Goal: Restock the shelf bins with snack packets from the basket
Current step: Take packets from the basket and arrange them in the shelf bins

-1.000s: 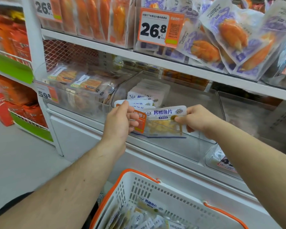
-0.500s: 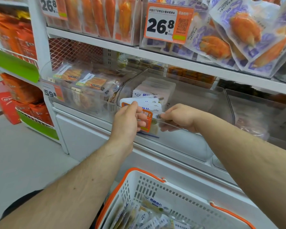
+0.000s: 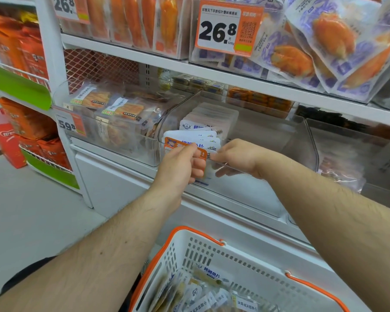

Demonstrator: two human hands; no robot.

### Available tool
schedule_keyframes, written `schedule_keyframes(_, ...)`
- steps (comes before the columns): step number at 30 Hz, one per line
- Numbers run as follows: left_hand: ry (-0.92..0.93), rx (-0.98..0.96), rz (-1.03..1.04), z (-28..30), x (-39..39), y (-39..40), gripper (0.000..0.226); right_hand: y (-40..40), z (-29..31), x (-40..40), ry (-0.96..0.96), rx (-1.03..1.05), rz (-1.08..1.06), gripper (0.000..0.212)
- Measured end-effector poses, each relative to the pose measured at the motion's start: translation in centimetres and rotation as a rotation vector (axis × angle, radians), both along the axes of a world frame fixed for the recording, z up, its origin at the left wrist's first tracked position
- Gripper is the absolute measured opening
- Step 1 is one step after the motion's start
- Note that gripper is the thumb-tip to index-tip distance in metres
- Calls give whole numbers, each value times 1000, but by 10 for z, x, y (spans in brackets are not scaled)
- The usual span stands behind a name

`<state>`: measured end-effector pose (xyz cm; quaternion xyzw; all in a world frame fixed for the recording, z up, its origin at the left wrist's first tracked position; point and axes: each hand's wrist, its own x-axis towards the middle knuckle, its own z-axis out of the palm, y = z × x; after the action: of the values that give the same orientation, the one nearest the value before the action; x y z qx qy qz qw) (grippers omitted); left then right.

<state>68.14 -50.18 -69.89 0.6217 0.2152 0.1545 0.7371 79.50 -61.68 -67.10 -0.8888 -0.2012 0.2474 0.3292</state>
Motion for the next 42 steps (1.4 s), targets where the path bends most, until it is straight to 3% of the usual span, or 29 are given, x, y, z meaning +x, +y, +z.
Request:
schedule_keyframes(3,65,103,-117,-6,-3,-3,14,-13,2,-11,-408,-54,-114,21)
schedule_keyframes(6,169,253,-329,-15,-8,-11,11,-30,-1,-47,-665,173,-228,13)
schedule_keyframes(9,266,477,-538,-30,-14,-24,9,-46,-24,-76,-533,355,-237,23)
schedule_keyframes(13,366,655,-713,-56,-20,-39,15,-65,-79,-90,-298,343,-298,23)
schedule_keyframes(20,520,921,-991,-87,-24,-52,17,-87,-187,-110,102,31,-314,20)
schedule_keyframes(24,601,1031,-1171,-102,-20,-52,15,-83,-255,-133,348,-186,-164,13)
schedule_keyframes(26,636,1060,-1213,-105,-19,-52,17,-77,-282,-146,394,-286,-43,12)
schedule_keyframes(32,638,1092,-1222,-105,-14,-54,22,-59,-326,-169,417,-405,34,17)
schedule_keyframes(37,638,1112,-1220,-103,-14,-55,25,-56,-333,-170,371,-397,50,28)
schedule_keyframes(42,611,1105,-1197,-101,-13,-56,32,-61,-316,-163,374,-303,62,20)
